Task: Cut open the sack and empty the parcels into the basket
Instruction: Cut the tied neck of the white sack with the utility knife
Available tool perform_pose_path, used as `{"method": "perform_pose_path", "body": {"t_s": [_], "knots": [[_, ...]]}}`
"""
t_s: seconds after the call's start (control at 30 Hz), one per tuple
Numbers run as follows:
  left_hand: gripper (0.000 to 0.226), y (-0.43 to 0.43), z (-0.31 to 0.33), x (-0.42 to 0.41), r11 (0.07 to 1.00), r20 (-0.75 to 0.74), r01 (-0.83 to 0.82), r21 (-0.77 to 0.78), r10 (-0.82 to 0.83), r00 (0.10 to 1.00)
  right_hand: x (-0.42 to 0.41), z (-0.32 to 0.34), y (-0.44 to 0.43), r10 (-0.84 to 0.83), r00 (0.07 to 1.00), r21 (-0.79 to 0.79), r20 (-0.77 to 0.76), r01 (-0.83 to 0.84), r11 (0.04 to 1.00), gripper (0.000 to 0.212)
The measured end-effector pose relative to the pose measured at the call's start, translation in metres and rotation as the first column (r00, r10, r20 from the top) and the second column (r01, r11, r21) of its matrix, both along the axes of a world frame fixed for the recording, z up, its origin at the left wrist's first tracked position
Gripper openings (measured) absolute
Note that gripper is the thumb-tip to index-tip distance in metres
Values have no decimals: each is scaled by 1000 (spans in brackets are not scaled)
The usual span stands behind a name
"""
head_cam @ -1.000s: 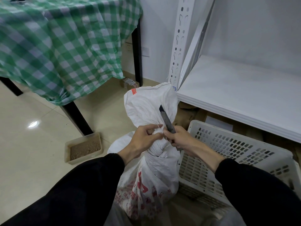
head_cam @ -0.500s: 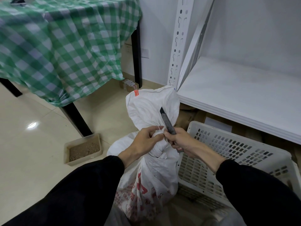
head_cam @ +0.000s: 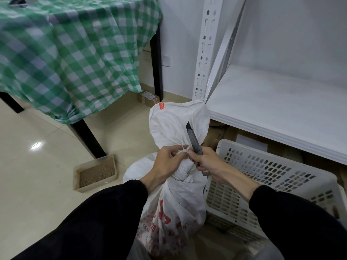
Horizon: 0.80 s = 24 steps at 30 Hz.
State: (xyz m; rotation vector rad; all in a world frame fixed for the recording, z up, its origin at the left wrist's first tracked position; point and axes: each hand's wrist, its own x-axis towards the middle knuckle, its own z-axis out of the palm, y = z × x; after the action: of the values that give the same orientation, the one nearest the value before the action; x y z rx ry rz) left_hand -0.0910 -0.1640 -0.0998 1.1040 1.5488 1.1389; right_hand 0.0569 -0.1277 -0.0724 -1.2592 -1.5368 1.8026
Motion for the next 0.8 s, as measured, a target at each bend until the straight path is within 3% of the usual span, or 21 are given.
{"method": "perform_pose_path", "body": {"t_s": [0.23, 0.4, 0.57, 0.7, 0.8], "knots": [[18, 1, 0, -1, 1000, -100, -26, 9, 27, 995, 8, 1, 5, -70, 997, -13, 22, 70, 997, 28], [17, 1, 0, -5, 999, -147, -27, 22, 30, 989, 20, 2, 3, -111, 993, -161, -29, 104, 981, 35], [22, 3, -1, -7, 999, -186, -41, 26, 45, 982, 35, 10, -12, 45, 994, -358, -95, -76, 931, 25], [28, 5, 3, -7, 1000, -175, -15, 19, 18, 984, 47, 13, -19, 188, 982, -355, 14, -171, 919, 27], [30, 5, 5, -7, 1000, -185, 7, 9, -5, 983, 49, 14, -19, 219, 976, -353, 7, -202, 913, 26]]}}
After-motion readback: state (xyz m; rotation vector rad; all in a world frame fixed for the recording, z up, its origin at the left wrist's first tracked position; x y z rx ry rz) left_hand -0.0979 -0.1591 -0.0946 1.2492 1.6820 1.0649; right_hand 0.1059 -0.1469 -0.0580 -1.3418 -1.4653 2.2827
